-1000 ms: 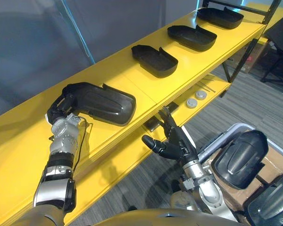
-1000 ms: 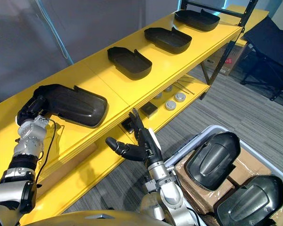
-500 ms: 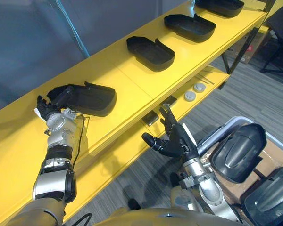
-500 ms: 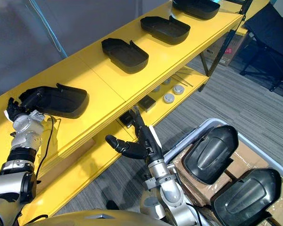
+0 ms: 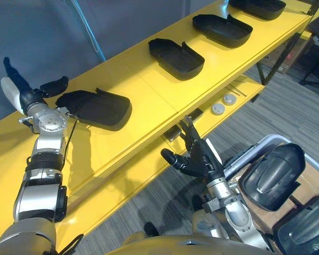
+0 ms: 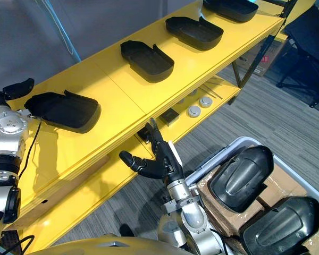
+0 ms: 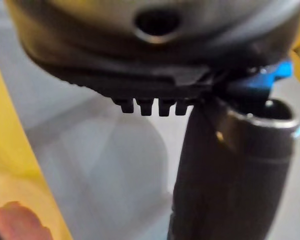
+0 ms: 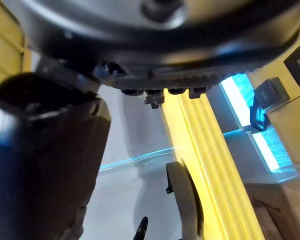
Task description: Walk over and take three plastic housings, then place them on the shelf
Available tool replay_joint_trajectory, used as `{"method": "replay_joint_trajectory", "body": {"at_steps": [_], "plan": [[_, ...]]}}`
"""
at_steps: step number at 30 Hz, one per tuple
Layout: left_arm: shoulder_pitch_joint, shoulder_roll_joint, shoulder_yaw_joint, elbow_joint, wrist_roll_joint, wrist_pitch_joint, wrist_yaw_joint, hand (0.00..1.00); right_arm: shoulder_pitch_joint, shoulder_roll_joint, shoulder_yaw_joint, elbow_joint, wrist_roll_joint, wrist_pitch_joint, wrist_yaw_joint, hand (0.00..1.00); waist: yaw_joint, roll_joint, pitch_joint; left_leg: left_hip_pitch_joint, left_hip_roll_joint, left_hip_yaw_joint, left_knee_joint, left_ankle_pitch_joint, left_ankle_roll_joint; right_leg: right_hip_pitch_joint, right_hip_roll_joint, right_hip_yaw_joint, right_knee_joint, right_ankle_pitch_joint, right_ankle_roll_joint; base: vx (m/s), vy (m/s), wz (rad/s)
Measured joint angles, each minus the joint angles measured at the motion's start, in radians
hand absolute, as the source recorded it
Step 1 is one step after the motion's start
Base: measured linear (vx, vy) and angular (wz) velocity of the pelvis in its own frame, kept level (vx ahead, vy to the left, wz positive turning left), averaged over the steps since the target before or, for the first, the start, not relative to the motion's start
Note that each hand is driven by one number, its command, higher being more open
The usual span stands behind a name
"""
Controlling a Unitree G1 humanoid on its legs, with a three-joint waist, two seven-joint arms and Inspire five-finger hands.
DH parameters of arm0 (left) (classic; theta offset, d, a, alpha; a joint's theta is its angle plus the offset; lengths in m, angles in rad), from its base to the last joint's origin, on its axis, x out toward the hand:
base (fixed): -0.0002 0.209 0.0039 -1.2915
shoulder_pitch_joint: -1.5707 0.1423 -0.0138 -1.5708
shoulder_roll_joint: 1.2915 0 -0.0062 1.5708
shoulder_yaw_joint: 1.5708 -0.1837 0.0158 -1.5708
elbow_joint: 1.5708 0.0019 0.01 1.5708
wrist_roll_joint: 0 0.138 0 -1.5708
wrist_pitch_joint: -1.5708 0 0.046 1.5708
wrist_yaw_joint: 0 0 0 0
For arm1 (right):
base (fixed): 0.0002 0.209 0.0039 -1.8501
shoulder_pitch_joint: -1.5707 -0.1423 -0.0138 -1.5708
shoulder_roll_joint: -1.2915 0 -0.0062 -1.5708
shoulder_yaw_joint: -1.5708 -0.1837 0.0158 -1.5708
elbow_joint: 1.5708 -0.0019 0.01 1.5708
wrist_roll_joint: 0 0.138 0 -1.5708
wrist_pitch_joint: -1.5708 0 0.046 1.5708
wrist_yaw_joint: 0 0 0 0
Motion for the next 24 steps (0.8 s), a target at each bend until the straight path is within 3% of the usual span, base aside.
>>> {"method": "replay_joint_trajectory", "body": {"at_steps": [4, 8, 10, 13, 16, 19, 24], "plan": [[0.01, 0.0, -0.055, -0.099, -0.002, -0.033, 0.018, 1.0, -0.082, -0.018, -0.032, 0.0, -0.044, -0.02, 0.007, 1.0, 0.015, -0.02, -0.001, -0.003, 0.0, -0.019, 0.003, 0.0, 0.0, 0.011, -0.001, -0.017, -0.002, 0.0, 0.0, -0.02, 0.004, 0.14], [0.174, -0.025, -0.038, -0.483, -0.021, -0.117, 0.02, 1.0, -0.222, -0.081, -0.138, -0.003, -0.084, -0.032, -0.002, 1.0, 0.05, -0.04, -0.007, -0.001, -0.003, -0.053, 0.003, 0.002, 0.001, 0.033, 0.001, -0.06, -0.004, 0.001, 0.0, 0.01, -0.003, 0.23], [0.272, -0.083, -0.004, -0.683, -0.046, -0.156, 0.015, 1.0, -0.281, -0.104, -0.187, -0.004, -0.106, -0.032, -0.015, 1.0, 0.072, -0.04, -0.008, -0.001, -0.003, -0.071, 0.003, 0.002, 0.002, 0.044, 0.0, -0.085, -0.004, 0.001, 0.0, 0.01, -0.009, 0.28], [0.498, -0.256, 0.056, -0.969, -0.085, -0.198, -0.035, 1.0, -0.357, -0.139, -0.233, -0.014, -0.203, -0.033, -0.045, 1.0, 0.116, -0.041, -0.033, 0.001, -0.003, -0.118, 0.001, 0.006, 0.002, 0.082, -0.001, -0.138, -0.023, 0.001, 0.0, 0.01, -0.014, 0.42], [0.65, -0.365, 0.077, -1.054, -0.095, -0.22, -0.077, 1.0, -0.378, -0.147, -0.235, -0.029, -0.268, -0.04, -0.04, 1.0, 0.155, -0.05, -0.052, 0.001, -0.004, -0.157, -0.002, 0.015, 0.0, 0.113, -0.002, -0.174, -0.041, 0.0, -0.002, 0.0, -0.019, 0.34], [0.744, -0.418, 0.096, -1.067, -0.126, -0.221, -0.123, 1.0, -0.399, -0.147, -0.233, -0.029, -0.278, -0.036, -0.015, 1.0, 0.195, -0.067, -0.066, -0.002, -0.014, -0.194, -0.03, 0.037, -0.001, 0.126, -0.007, -0.214, -0.053, -0.005, -0.007, -0.06, -0.037, 0.41], [0.846, -0.444, 0.142, -1.068, -0.171, -0.221, -0.226, 1.0, -0.431, -0.17, -0.214, -0.008, -0.411, -0.014, -0.002, 1.0, 0.234, -0.096, -0.087, -0.006, -0.028, -0.247, -0.087, 0.08, -0.002, 0.128, -0.016, -0.273, -0.051, -0.022, -0.014, -0.08, -0.022, 0.33]]}}
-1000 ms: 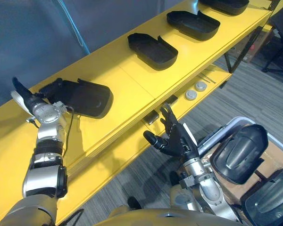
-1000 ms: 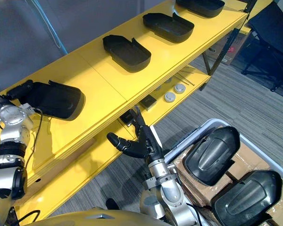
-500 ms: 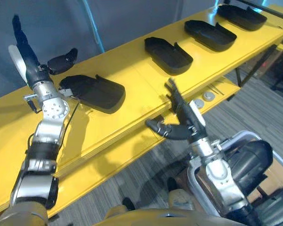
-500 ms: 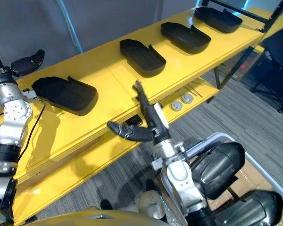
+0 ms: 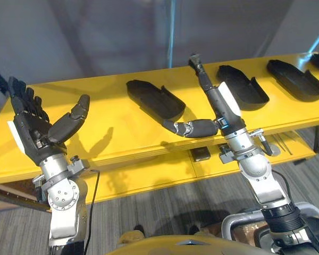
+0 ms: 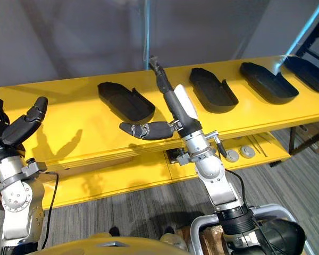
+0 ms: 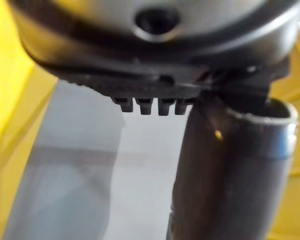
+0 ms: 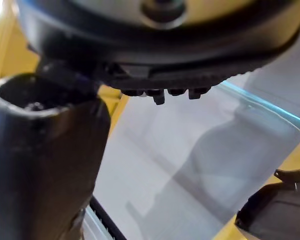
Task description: Walk over and take three plastic housings, then place them on the shelf
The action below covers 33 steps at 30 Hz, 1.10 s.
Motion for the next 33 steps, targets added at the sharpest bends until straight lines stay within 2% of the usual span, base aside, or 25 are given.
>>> {"method": "replay_joint_trajectory", "body": {"at_steps": [3, 8, 15, 20, 24, 29, 33], "plan": [[0.026, 0.001, 0.011, -0.009, -0.032, 0.0, -0.115, 1.0, -0.047, -0.054, 0.029, 0.077, -0.063, 0.0, 0.002, 1.0, 0.011, -0.019, -0.016, -0.014, -0.006, -0.025, -0.026, 0.026, 0.002, -0.007, -0.004, -0.032, 0.0, -0.001, 0.0, -0.03, -0.01, 0.32], [0.027, 0.022, 0.016, -0.009, -0.04, 0.0, -0.223, 1.0, -0.12, -0.126, 0.071, 0.237, -0.105, 0.0, 0.01, 1.0, 0.04, -0.027, -0.021, -0.027, -0.011, -0.038, -0.049, 0.055, 0.005, -0.021, -0.006, -0.046, 0.001, 0.009, 0.004, 0.0, -0.002, 0.13], [0.025, 0.041, 0.024, -0.001, -0.081, -0.001, -0.24, 1.0, -0.196, -0.214, 0.173, 0.426, -0.181, -0.001, 0.031, 1.0, 0.041, -0.027, -0.021, -0.027, -0.011, -0.049, -0.052, 0.056, 0.005, -0.02, -0.006, -0.055, 0.003, 0.01, 0.005, 0.01, -0.003, 0.04], [0.025, 0.042, 0.022, 0.018, -0.066, -0.004, -0.257, 1.0, -0.27, -0.227, 0.216, 0.553, -0.183, -0.002, 0.031, 1.0, 0.048, -0.025, -0.02, -0.019, -0.01, -0.048, -0.058, 0.056, 0.005, -0.019, -0.006, -0.055, 0.012, 0.007, 0.002, -0.03, -0.004, -0.01], [0.024, 0.051, 0.022, 0.022, -0.065, -0.004, -0.262, 1.0, -0.326, -0.288, 0.267, 0.61, -0.182, -0.008, 0.048, 1.0, 0.067, -0.021, -0.017, -0.011, -0.01, -0.049, -0.068, 0.064, 0.003, -0.018, -0.006, -0.058, 0.018, 0.004, -0.002, -0.05, -0.006, 0.01], [0.024, 0.051, 0.022, 0.024, -0.066, -0.005, -0.297, 1.0, -0.372, -0.289, 0.284, 0.66, -0.178, -0.015, 0.057, 1.0, 0.076, -0.015, -0.013, -0.011, -0.008, -0.053, -0.073, 0.071, 0.005, -0.018, -0.005, -0.062, 0.017, 0.004, -0.001, -0.02, -0.004, 0.01], [0.01, 0.073, -0.011, 0.086, -0.068, -0.01, -0.307, 1.0, -0.432, -0.289, 0.329, 0.72, -0.177, -0.046, 0.077, 1.0, 0.087, -0.015, -0.012, -0.012, -0.004, -0.058, -0.072, 0.071, 0.004, -0.016, 0.001, -0.062, 0.012, 0.005, -0.002, 0.0, 0.0, 0.0]]}}
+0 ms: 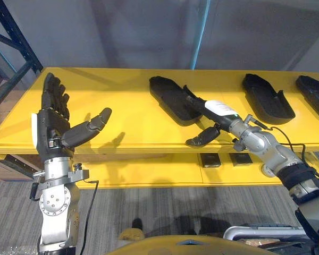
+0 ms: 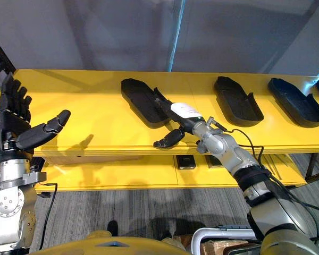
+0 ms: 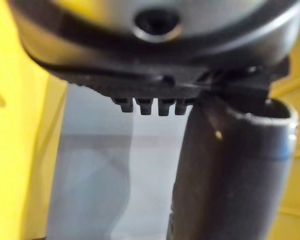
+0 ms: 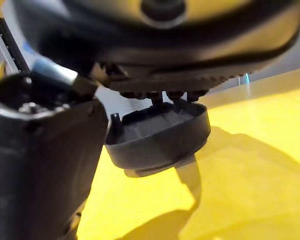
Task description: Walk over and take three plastic housings, then place them on the shelf
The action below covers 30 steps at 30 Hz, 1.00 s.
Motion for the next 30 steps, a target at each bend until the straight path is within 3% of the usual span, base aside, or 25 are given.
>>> {"method": "replay_joint_trajectory", "body": {"at_steps": [3, 5, 7, 10, 11, 16, 21, 24, 30], "plan": [[0.0, -0.002, -0.028, 0.058, 0.003, 0.02, 0.095, 1.0, -0.02, 0.0, 0.019, 0.017, 0.001, -0.009, 0.0, 1.0, 0.008, -0.002, 0.004, -0.002, 0.001, -0.006, 0.002, 0.0, 0.0, 0.006, 0.002, -0.006, -0.008, 0.0, 0.0, 0.0, -0.02, 0.05], [0.0, -0.005, -0.016, 0.134, 0.011, 0.02, 0.21, 1.0, -0.024, 0.0, 0.022, 0.018, 0.001, -0.01, 0.0, 1.0, 0.012, -0.006, 0.01, -0.002, 0.001, -0.013, 0.005, -0.001, -0.001, 0.016, 0.002, -0.016, -0.015, 0.0, 0.0, 0.0, -0.023, 0.09], [-0.002, -0.027, 0.076, 0.285, 0.133, 0.016, 0.39, 1.0, -0.036, 0.002, 0.026, 0.027, 0.007, -0.004, 0.001, 1.0, 0.034, -0.022, 0.023, -0.005, 0.007, -0.017, 0.006, -0.004, -0.005, 0.017, 0.008, -0.02, -0.021, 0.0, -0.001, 0.0, -0.033, 0.07], [0.001, -0.036, 0.156, 0.452, 0.203, -0.002, 0.541, 1.0, -0.051, 0.007, 0.027, 0.03, 0.016, 0.021, 0.012, 1.0, 0.051, -0.038, 0.033, -0.016, 0.012, -0.028, 0.008, -0.006, -0.008, 0.018, 0.012, -0.027, -0.029, -0.001, -0.002, 0.01, -0.038, 0.11], [0.003, -0.041, 0.174, 0.488, 0.204, -0.009, 0.582, 1.0, -0.059, 0.014, 0.027, 0.038, 0.02, 0.03, 0.012, 0.0, 0.057, -0.042, 0.035, -0.017, 0.012, -0.029, 0.008, -0.006, -0.009, 0.017, 0.014, -0.028, -0.029, -0.002, -0.004, 0.01, -0.015, 0.04], [0.018, -0.084, 0.222, 0.565, 0.307, -0.08, 0.769, 1.0, -0.083, 0.051, 0.027, 0.066, 0.086, 0.097, 0.04, 0.0, 0.083, -0.052, 0.05, -0.024, 0.012, -0.054, 0.03, -0.017, -0.014, 0.033, 0.017, -0.054, -0.028, -0.011, -0.013, 0.0, -0.021, 0.14], [0.014, -0.096, 0.248, 0.584, 0.428, -0.125, 0.913, 1.0, -0.143, 0.082, 0.023, 0.078, 0.096, 0.147, 0.036, 0.0, 0.084, -0.04, 0.059, -0.036, 0.015, -0.059, 0.054, -0.026, -0.018, 0.029, 0.017, -0.058, -0.01, -0.022, -0.014, -0.03, -0.012, 0.03], [0.014, -0.112, 0.254, 0.6, 0.436, -0.126, 0.953, 1.0, -0.146, 0.093, 0.016, 0.078, 0.096, 0.149, 0.037, 0.0, 0.085, -0.041, 0.059, -0.036, 0.016, -0.064, 0.055, -0.027, -0.019, 0.025, 0.016, -0.066, 0.003, -0.03, -0.016, -0.01, -0.007, 0.03], [0.016, -0.146, 0.255, 0.692, 0.428, -0.12, 0.941, 1.0, -0.146, 0.134, 0.012, 0.094, 0.094, 0.15, 0.058, 0.0, 0.087, -0.046, 0.062, -0.044, 0.017, -0.066, 0.056, -0.027, -0.019, 0.016, 0.016, -0.066, 0.007, -0.031, -0.016, 0.0, -0.001, 0.01]]}}
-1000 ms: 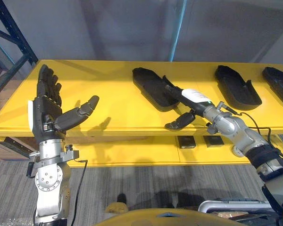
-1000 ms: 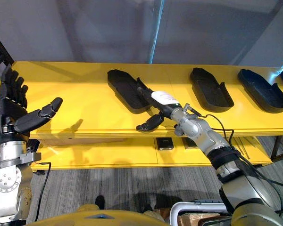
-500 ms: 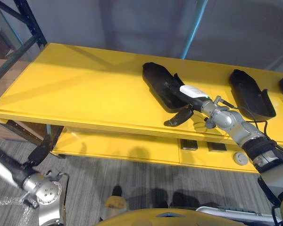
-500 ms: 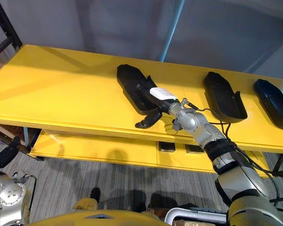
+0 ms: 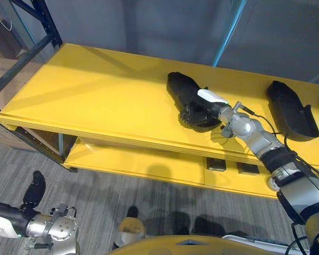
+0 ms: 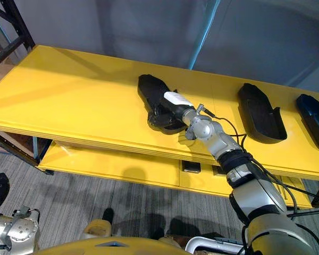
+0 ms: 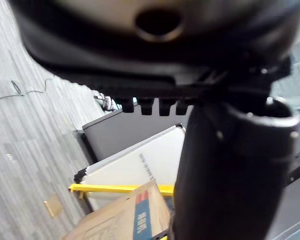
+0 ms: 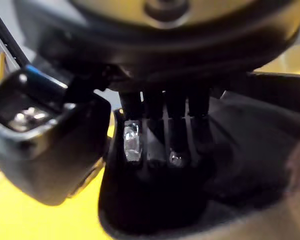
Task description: Walk over and take three plastic housings, then place them on the shelf
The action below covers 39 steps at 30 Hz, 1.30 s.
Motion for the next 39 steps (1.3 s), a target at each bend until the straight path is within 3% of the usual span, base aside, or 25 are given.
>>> {"method": "replay_joint_trajectory", "body": {"at_steps": [8, 13, 19, 28, 33, 36, 37, 39], "plan": [[0.0, -0.017, -0.005, 0.074, -0.016, 0.0, -0.084, 1.0, 0.0, 0.032, -0.001, 0.021, 0.0, 0.029, 0.0, 0.0, -0.003, -0.006, 0.003, -0.002, 0.0, 0.001, 0.003, 0.0, 0.0, -0.003, 0.0, 0.001, 0.0, 0.0, 0.0, 0.0, 0.0, 0.0], [-0.001, -0.018, -0.013, 0.092, -0.042, 0.0, -0.116, 1.0, 0.0, 0.077, -0.038, 0.02, -0.001, 0.091, -0.007, 0.0, -0.009, -0.007, 0.003, -0.003, 0.0, 0.004, 0.004, -0.001, 0.001, -0.006, -0.001, 0.004, 0.003, -0.001, 0.0, 0.0, 0.0, 0.0], [-0.003, -0.023, -0.026, 0.092, -0.072, 0.0, -0.13, 1.0, 0.0, 0.12, -0.065, 0.017, -0.018, 0.217, -0.068, 0.0, -0.01, -0.005, 0.004, -0.009, 0.0, 0.009, 0.018, -0.01, 0.003, -0.018, -0.004, 0.012, 0.019, -0.007, 0.0, -0.01, 0.0, -0.02], [-0.001, -0.039, -0.073, 0.093, -0.117, 0.0, -0.149, 1.0, -0.046, 0.192, -0.106, 0.025, 0.002, 0.493, -0.167, 0.0, -0.005, 0.001, 0.008, -0.009, -0.002, 0.009, 0.022, -0.013, 0.003, -0.02, -0.013, 0.01, 0.022, -0.008, 0.0, 0.0, 0.0, 0.0], [-0.001, -0.043, -0.102, 0.093, -0.127, 0.001, -0.15, 1.0, -0.093, 0.202, -0.133, 0.066, 0.02, 0.567, -0.182, 0.0, -0.003, 0.011, 0.014, -0.01, -0.004, 0.009, 0.022, -0.013, 0.004, -0.02, -0.015, 0.01, 0.025, -0.008, 0.002, 0.0, 0.0, 0.0], [-0.001, -0.048, -0.103, 0.094, -0.161, 0.002, -0.15, 1.0, -0.106, 0.217, -0.155, 0.071, 0.069, 0.568, -0.183, 0.0, -0.006, 0.012, 0.015, -0.01, -0.002, 0.011, 0.022, -0.013, 0.004, -0.02, -0.013, 0.012, 0.025, -0.009, 0.001, 0.0, 0.0, 0.0], [-0.001, -0.049, -0.103, 0.094, -0.161, 0.002, -0.15, 1.0, -0.108, 0.221, -0.157, 0.071, 0.07, 0.568, -0.182, 1.0, -0.007, 0.013, 0.016, -0.01, -0.002, 0.011, 0.022, -0.013, 0.004, -0.02, -0.013, 0.013, 0.025, -0.009, 0.001, 0.0, 0.0, 0.0], [-0.001, -0.053, -0.123, 0.094, -0.161, 0.002, -0.151, 1.0, -0.117, 0.231, -0.157, 0.071, 0.093, 0.569, -0.174, 1.0, -0.012, 0.015, 0.017, -0.01, -0.002, 0.012, 0.024, -0.013, 0.004, -0.02, -0.013, 0.014, 0.025, -0.009, 0.001, 0.0, 0.0, 0.0]]}}
